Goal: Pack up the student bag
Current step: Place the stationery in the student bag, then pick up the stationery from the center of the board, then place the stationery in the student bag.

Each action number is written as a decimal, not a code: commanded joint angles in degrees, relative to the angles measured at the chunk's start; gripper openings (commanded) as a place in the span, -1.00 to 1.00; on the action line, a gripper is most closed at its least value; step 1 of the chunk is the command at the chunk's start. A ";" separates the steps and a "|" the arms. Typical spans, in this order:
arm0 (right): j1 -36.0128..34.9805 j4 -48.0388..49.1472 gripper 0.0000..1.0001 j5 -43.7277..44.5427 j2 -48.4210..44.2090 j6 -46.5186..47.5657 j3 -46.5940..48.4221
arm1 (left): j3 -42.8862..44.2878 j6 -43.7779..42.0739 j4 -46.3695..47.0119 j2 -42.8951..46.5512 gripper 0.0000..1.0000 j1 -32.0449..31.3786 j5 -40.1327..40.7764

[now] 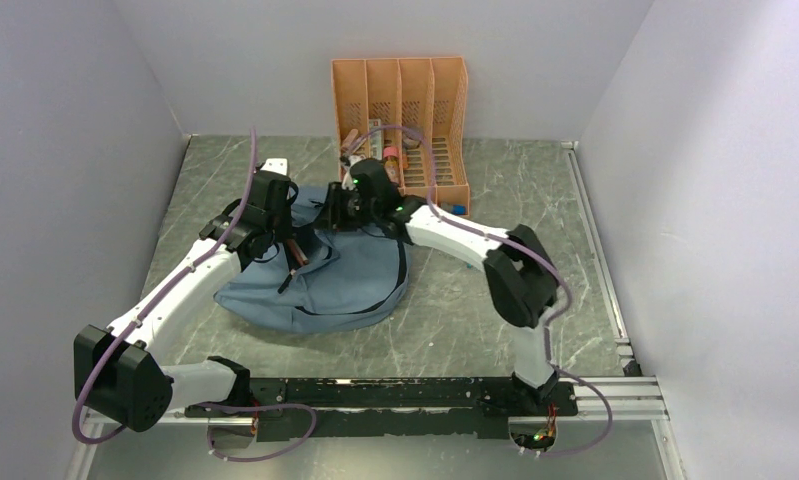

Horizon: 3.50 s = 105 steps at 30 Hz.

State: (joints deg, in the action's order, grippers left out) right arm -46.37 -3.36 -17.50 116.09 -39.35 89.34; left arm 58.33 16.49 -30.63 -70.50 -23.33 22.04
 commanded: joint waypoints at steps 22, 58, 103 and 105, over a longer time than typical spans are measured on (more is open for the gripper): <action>26.20 -15.69 -0.14 36.98 -33.91 9.69 -29.75 | 1.09 -0.06 2.68 0.65 -0.90 0.39 0.98; 30.81 -13.20 -0.03 33.54 -12.40 11.02 -29.56 | 1.17 -0.13 2.78 0.37 -0.90 0.39 1.11; 9.41 19.85 -1.00 -11.78 -21.77 5.30 -24.45 | 1.09 -0.05 2.77 0.44 -0.90 0.39 1.06; 6.23 18.36 -1.00 -12.54 -17.97 5.48 -20.96 | 1.09 -0.12 2.82 0.45 -0.90 0.39 0.99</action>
State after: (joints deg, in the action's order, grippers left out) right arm -35.00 11.73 -21.52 91.70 -31.88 63.29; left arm 58.33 16.49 -30.65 -70.50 -23.33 22.06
